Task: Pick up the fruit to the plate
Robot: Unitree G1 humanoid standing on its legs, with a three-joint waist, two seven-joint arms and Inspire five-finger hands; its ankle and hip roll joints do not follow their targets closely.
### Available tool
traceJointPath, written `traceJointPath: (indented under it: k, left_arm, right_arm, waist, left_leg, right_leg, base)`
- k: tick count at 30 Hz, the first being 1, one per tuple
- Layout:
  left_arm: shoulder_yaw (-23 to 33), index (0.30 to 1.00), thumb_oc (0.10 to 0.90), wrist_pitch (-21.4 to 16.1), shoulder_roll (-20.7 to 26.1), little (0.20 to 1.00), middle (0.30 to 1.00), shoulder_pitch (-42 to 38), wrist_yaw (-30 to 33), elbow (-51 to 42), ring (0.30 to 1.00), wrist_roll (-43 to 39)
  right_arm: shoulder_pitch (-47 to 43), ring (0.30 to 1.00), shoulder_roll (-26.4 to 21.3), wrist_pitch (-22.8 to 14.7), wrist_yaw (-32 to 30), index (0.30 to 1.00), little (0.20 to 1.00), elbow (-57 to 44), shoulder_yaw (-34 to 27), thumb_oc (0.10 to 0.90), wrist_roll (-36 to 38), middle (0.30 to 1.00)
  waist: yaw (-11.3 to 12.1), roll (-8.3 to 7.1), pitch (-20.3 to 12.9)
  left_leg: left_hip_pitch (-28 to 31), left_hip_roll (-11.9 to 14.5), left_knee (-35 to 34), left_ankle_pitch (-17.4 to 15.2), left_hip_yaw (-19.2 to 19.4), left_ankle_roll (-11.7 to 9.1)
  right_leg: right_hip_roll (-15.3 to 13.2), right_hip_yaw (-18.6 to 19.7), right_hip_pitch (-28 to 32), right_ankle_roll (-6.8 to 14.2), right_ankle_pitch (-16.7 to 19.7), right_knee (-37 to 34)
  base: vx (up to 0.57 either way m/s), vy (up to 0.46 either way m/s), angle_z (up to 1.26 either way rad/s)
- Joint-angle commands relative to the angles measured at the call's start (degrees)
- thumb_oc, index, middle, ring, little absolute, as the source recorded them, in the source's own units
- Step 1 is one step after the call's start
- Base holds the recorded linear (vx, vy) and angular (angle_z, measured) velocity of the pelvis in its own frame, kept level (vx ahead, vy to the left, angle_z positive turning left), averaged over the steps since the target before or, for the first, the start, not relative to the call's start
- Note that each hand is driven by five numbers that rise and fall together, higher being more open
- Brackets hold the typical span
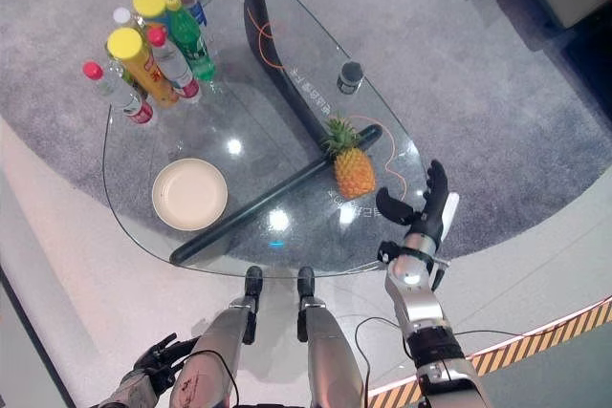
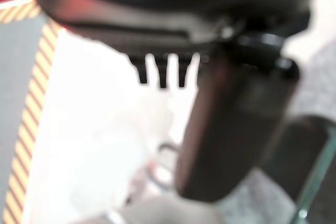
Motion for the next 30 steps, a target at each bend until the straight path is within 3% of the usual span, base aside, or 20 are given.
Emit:
traceJointPath:
  k: [1,9,15,20,23,30]
  left_arm:
    - [-0.55,0.9,0.8,0.36,-0.3,0.9,0.9,1.63,0.9,0.03,0.9,-3.06]
    - [-3.07,0.9,0.8,1.19,-0.61,0.9,0.9,0.72,1.75,-1.86,0.9,-5.6]
    - [-4.94,0.9,0.8,1.71,-0.77,0.9,0.9,0.8,2.72,-3.93,0.9,-7.2]
    - [-6.03,0.9,0.8,1.89,-0.44,0.9,0.9,0.44,2.97,-4.9,0.9,-8.06]
    - [-6.77,0.9,0.8,2.35,-0.54,0.9,0.9,0.12,3.73,-6.1,0.9,-8.77]
    - [-8.59,0.9,0.8,2.3,-0.15,0.9,0.9,0.28,4.24,-7.54,0.9,-9.64]
  right_arm:
    - [-3.66,0.9,-6.84,-1.84,-2.7,0.9,0.9,-9.02,-0.56,0.8,-4.27,0.9]
    - [-10.97,0.9,-9.12,0.8,-3.76,0.9,0.9,-4.69,2.31,0.8,-5.54,0.9]
    - [-14.19,0.9,-10.18,0.39,-4.79,0.9,0.9,-1.05,3.81,0.8,-4.56,0.9]
    - [-16.96,0.9,-10.96,3.29,-7.79,0.9,0.9,2.54,5.02,0.8,-5.77,0.9]
    - [-18.57,0.9,-12.16,6.0,-10.03,0.9,0.9,5.7,6.69,0.8,-10.83,0.9]
    - [-21.79,0.9,-12.81,3.13,-4.42,0.9,0.9,10.33,10.6,0.8,-3.34,0.9]
  waist:
    - [-0.1,-0.3,-0.28]
    - [1.01,0.8,0.36]
    - [1.88,1.62,0.36]
    - [2.51,1.85,0.36]
    - [2.77,2.07,0.36]
    - [3.94,2.45,0.36]
  left_leg:
    - [-4.58,-3.88,6.62,-3.06,-4.97,1.39]
    - [-7.93,-3.94,6.46,-1.97,-4.9,1.07]
    - [-10.57,-4.28,6.34,-1.12,-5.26,0.85]
    - [-11.61,-4.26,5.85,-0.68,-5.32,0.86]
    - [-12.49,-4.41,5.56,-0.19,-5.52,0.82]
    - [-13.68,-4.6,5.31,0.13,-6.13,0.72]
  right_leg:
    - [-1.51,-6.75,1.71,0.09,4.53,-3.82]
    - [-1.45,-7.26,-1.87,-0.2,4.37,-2.93]
    - [-1.65,-8.04,-4.78,-0.27,4.38,-2.17]
    - [-1.75,-8.56,-6.29,-0.13,4.29,-1.65]
    - [-1.83,-8.79,-7.24,0.04,4.6,-1.59]
    - [-2.16,-9.63,-8.76,0.04,4.39,-0.98]
  base:
    - [0.0,0.0,0.0]
    - [0.01,0.021,0.02]
    - [0.01,0.011,0.04]
    - [0.01,0.006,0.04]
    - [0.01,0.003,0.05]
    - [0.01,-0.006,0.05]
